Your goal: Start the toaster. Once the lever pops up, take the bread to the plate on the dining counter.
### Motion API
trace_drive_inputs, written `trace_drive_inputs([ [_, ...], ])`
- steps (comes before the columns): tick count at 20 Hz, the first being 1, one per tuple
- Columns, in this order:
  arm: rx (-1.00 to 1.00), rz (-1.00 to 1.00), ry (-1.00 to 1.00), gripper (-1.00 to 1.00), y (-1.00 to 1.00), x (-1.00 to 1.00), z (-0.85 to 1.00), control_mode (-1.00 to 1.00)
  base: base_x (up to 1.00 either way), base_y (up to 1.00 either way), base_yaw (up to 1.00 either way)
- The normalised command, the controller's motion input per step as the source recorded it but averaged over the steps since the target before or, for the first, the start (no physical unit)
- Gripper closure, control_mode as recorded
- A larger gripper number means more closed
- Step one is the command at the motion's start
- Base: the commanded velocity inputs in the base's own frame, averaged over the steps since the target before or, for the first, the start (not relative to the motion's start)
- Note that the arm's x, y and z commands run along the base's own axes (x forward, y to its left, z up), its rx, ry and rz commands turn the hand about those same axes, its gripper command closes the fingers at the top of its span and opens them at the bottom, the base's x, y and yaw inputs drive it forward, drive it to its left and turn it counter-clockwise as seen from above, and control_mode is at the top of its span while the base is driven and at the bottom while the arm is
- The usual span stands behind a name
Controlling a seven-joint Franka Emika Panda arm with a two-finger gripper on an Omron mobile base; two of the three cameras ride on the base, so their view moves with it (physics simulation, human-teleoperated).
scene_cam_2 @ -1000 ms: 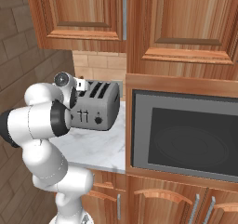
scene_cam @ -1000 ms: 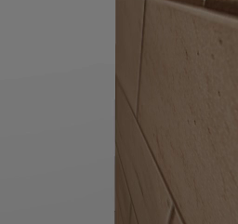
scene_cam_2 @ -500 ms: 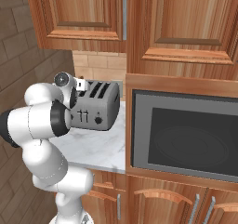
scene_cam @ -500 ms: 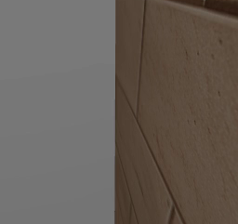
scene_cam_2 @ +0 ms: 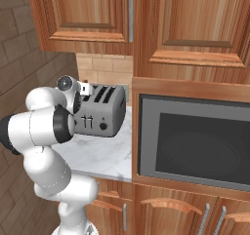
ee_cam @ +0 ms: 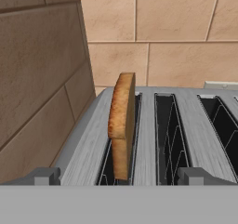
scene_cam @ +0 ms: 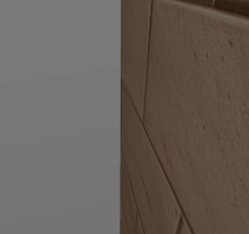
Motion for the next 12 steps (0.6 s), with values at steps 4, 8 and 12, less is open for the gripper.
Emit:
trace_drive_inputs([
  [4,0.0,0.0,0.0,-1.0,0.0,0.0,0.0,-1.0,0.0,0.0,0.0],
  [8,0.0,0.0,0.0,-1.0,0.0,0.0,0.0,-1.0,0.0,0.0,0.0],
  [12,0.0,0.0,0.0,-1.0,0.0,0.01,0.0,-1.0,0.0,0.0,0.0],
])
